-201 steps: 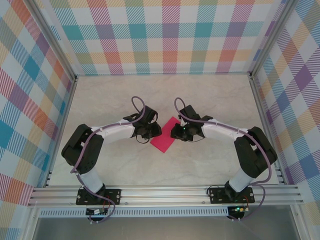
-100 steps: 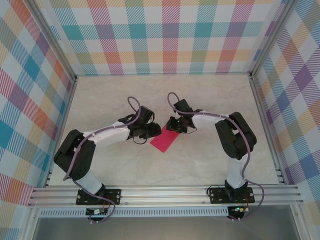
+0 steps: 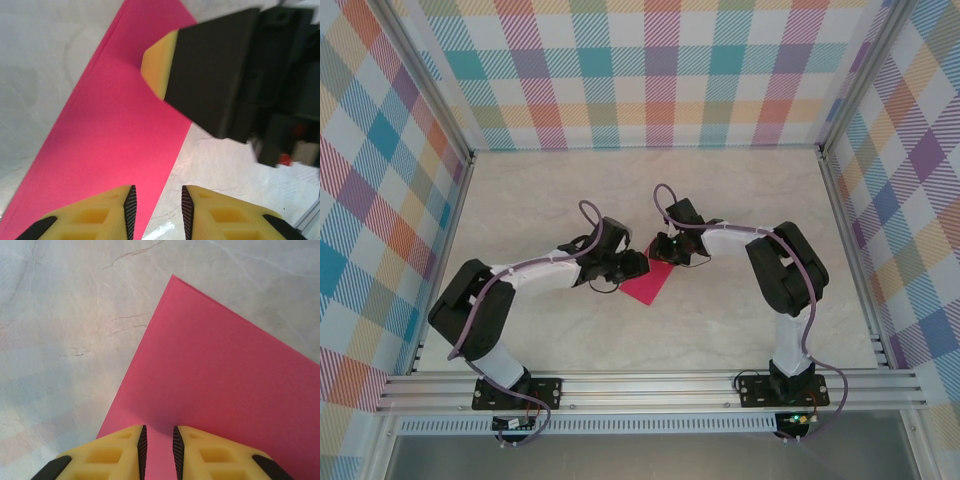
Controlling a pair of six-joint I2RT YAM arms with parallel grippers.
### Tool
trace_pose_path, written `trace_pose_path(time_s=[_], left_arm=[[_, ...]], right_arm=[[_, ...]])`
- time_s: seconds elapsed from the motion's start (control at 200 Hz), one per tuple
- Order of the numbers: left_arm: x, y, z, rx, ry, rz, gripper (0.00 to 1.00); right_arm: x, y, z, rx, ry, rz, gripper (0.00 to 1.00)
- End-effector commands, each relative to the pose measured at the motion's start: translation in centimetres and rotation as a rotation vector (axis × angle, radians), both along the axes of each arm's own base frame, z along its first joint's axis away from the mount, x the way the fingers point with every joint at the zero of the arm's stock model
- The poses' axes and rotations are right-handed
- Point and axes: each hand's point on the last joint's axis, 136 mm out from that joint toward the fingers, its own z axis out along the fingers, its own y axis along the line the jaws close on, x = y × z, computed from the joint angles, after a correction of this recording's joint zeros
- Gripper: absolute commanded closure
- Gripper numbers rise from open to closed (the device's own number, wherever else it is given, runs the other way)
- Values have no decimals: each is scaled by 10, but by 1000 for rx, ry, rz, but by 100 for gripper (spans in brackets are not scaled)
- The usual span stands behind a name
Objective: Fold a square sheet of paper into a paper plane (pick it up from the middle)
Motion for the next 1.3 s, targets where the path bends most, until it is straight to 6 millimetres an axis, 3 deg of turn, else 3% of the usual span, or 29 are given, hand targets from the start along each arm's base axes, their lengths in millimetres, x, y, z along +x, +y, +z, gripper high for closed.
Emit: trace_pose_path(time_s=[0.0, 0.16, 0.275, 0.4, 0.615, 0.74, 0.885, 1.09, 1.295], left_arm=[[-14, -8, -21, 4, 60, -28, 72], [-24, 6, -52, 97, 125, -2, 81], [-27, 15, -66, 155, 149, 12, 88], [-26, 16, -69, 170, 151, 18, 92], [-23, 18, -67, 193, 141, 19, 94], [-22, 15, -64, 180, 136, 15, 94], [-20, 8, -54, 139, 120, 3, 93], [-19, -24, -21, -82, 101, -31, 83], [-29, -35, -28, -99, 123, -53, 80]], right_arm=[[0, -17, -21, -66, 51, -88, 76], [2, -20, -17, -58, 46, -119, 78], [3, -9, 8, 23, -24, -56, 79], [-14, 3, 32, 134, -46, 36, 85], [-59, 3, 17, 188, 60, 92, 94], [-70, -1, 10, 181, 88, 96, 95], [-72, -7, -2, 143, 107, 71, 96], [-71, -15, -11, 98, 121, 30, 97], [-69, -17, -13, 88, 124, 10, 98]])
